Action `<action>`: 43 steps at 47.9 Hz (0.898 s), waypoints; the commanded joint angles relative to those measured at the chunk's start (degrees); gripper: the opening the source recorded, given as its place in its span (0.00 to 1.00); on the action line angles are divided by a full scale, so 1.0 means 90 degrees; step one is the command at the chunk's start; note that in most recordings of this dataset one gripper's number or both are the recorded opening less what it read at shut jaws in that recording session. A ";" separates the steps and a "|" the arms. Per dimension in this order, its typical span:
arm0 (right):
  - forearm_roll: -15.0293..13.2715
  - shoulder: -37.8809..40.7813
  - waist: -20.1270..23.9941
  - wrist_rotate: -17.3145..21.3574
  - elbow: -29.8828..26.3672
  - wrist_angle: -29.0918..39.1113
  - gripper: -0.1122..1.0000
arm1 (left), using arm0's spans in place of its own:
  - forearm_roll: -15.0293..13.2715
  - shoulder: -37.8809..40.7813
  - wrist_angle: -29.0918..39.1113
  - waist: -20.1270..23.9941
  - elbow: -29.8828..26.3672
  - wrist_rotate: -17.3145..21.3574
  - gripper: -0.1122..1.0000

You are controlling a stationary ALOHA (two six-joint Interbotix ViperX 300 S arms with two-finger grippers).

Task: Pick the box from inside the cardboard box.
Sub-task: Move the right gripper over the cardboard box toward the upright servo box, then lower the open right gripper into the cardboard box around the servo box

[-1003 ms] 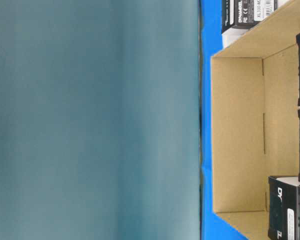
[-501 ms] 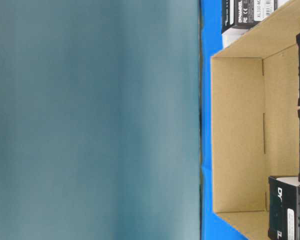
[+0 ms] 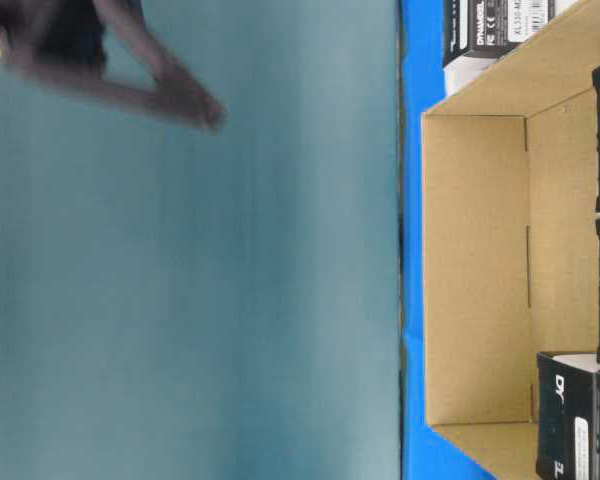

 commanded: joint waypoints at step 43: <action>0.0088 0.3604 -0.0029 -0.0967 -0.4014 0.2305 0.12 | 0.0020 -0.0527 0.1416 -0.0010 -0.0332 -0.0020 0.05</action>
